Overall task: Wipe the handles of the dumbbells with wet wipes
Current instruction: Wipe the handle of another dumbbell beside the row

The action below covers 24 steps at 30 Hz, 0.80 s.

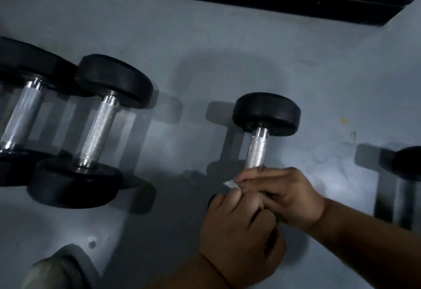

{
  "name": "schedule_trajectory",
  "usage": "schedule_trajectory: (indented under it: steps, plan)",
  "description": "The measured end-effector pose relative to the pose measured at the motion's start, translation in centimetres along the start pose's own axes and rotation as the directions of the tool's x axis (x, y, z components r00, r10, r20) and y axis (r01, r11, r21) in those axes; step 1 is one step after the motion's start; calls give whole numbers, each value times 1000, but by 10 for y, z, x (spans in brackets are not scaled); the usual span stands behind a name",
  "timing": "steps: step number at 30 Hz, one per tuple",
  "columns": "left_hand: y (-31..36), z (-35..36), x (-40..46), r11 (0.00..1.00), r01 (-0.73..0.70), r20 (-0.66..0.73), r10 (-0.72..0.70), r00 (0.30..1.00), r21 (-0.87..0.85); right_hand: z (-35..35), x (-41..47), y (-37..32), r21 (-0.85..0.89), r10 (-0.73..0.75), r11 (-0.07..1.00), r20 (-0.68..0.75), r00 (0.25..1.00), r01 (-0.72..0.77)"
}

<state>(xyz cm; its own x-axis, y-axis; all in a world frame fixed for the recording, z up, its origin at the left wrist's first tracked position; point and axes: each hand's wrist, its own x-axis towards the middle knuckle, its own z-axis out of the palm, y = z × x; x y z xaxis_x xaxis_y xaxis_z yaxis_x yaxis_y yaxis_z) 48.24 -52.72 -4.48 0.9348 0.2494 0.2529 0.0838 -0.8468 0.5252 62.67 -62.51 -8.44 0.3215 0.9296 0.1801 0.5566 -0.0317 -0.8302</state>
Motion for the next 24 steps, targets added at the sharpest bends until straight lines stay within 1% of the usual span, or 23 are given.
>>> schedule_trajectory:
  steps: [1, 2, 3, 4, 5, 6, 7, 8, 9, 10, 11, 12, 13, 14, 15, 17, 18, 19, 20, 22, 24]
  plan:
    - [0, 0, 0, 1000, 2, 9, -2, 1000, -5, -2, 2, 1, -13, -16, 1000, 34, 999, 16]
    - [1, -1, 0, 1000, 1, 25, -1, 1000, -10, -7, 7, 6, -76, -39, 996, 34, 999, 41]
    - [2, -1, 0, 1000, 0, 44, 0, 999, -17, -15, 14, 12, -125, -26, 992, -18, 1000, 24]
    - [3, -2, 0, 1000, 3, 63, -1, 998, -29, -23, 21, 19, -152, 7, 988, -106, 994, -23]
    - [4, -2, 0, 999, 9, 82, -5, 997, -45, -29, 26, 23, -129, 66, 987, -190, 980, -92]
    - [6, -3, 0, 998, 15, 99, -9, 995, -59, -32, 27, 25, -97, 105, 987, -244, 964, -132]
    - [7, -3, 0, 998, 15, 114, -8, 993, -65, -30, 26, 23, -64, 131, 986, -268, 954, -153]
    - [8, -3, 0, 998, 10, 127, -2, 992, -65, -24, 20, 19, -55, 132, 987, -240, 962, -149]
    - [9, -2, 0, 998, 3, 136, 6, 991, -64, -16, 11, 14, -39, 106, 993, -185, 977, -115]
    - [9, -1, 0, 998, -4, 134, 13, 991, -67, -7, 3, 9, -15, 53, 998, -108, 993, -55]
    - [9, 1, 0, 997, -7, 122, 15, 992, -72, -1, -4, 5, 44, 24, 999, -32, 999, -23]
    - [8, 2, 0, 997, -10, 106, 18, 994, -76, 1, -7, 6, 35, -21, 999, 20, 1000, 21]
    - [8, 4, 0, 997, -19, 93, 26, 995, -74, -1, -4, 8, 31, -29, 999, 48, 998, 28]
    - [8, 6, -1, 997, -32, 80, 38, 996, -67, -8, 2, 13, -40, -44, 998, 54, 998, 46]
    - [8, 7, -2, 997, -46, 71, 50, 996, -57, -16, 11, 17, -80, -17, 997, 8, 1000, 18]
    - [9, 11, -3, 997, -66, 66, 69, 995, -48, -31, 23, 25, -148, 60, 986, -142, 988, -82]
    - [9, 12, -4, 996, -76, 69, 79, 995, -44, -33, 22, 29, -183, 64, 978, -194, 979, -100]
    - [10, 13, -4, 996, -84, 74, 87, 993, -41, -30, 18, 28, -218, 71, 969, -203, 977, -116]
    - [11, 13, -4, 995, -88, 82, 91, 992, -38, -24, 8, 25, -246, 81, 962, -160, 984, -119]
    - [12, 13, -3, 996, -84, 93, 87, 992, -33, -13, -9, 18, -280, 106, 954, -8, 994, -104]
    - [13, 11, -3, 997, -70, 85, 74, 994, -44, -6, -14, 9, -248, 113, 963, 28, 993, -103]
